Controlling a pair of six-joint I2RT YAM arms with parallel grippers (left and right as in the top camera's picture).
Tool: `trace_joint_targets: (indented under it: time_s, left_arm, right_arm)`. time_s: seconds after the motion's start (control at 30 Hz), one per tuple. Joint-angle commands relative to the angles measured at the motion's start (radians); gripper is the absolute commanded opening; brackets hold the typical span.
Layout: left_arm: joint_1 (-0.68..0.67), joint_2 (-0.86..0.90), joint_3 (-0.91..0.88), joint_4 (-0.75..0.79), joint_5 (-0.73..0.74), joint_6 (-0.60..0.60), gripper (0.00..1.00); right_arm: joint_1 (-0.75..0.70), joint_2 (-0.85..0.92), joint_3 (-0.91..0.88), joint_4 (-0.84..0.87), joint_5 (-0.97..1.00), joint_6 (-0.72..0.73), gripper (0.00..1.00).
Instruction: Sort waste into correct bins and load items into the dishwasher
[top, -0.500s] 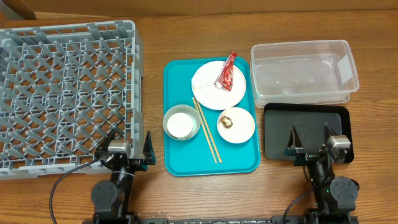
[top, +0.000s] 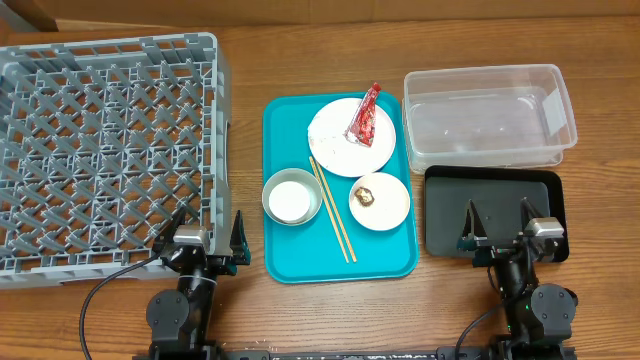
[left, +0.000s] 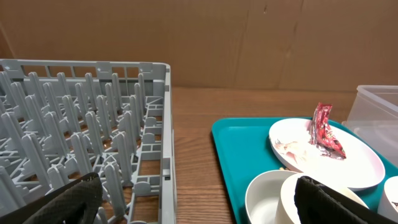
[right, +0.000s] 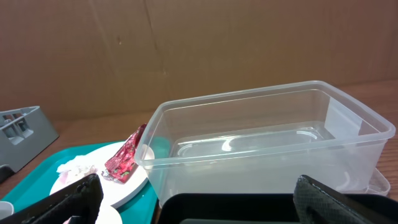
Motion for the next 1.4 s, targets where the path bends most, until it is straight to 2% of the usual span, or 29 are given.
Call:
trace_joint_targets:
  time_s: [0.0, 0.97, 1.07, 1.1, 1.2, 1.27, 1.37]
  left_arm:
    - [-0.005, -0.009, -0.004, -0.003, -0.003, -0.006, 1.00]
    - [-0.005, -0.009, -0.004, 0.007, 0.002, -0.008, 1.00]
    - [-0.005, -0.006, -0.001, -0.008, 0.004, -0.088, 1.00]
    - [-0.005, -0.002, 0.002, -0.011, 0.004, -0.102, 1.00]
    - [-0.005, 0.019, 0.040, -0.069, 0.005, -0.123, 1.00]
    - [-0.005, 0.067, 0.142, -0.187, -0.007, -0.122, 1.00]
    - [-0.005, 0.154, 0.255, -0.269, -0.006, -0.121, 1.00]
  right_arm:
    - [-0.008, -0.011, -0.010, 0.006, 0.001, -0.004, 1.00]
    - [-0.008, -0.011, -0.010, 0.009, 0.000, -0.003, 1.00]
    - [-0.008, -0.011, -0.008, 0.013, -0.025, 0.117, 1.00]
    - [-0.008, -0.010, -0.002, 0.014, -0.061, 0.116, 1.00]
    - [-0.008, 0.006, 0.043, -0.020, -0.087, 0.117, 1.00]
    - [-0.008, 0.055, 0.117, -0.076, -0.088, 0.117, 1.00]
    - [-0.008, 0.153, 0.222, -0.134, -0.109, 0.116, 1.00]
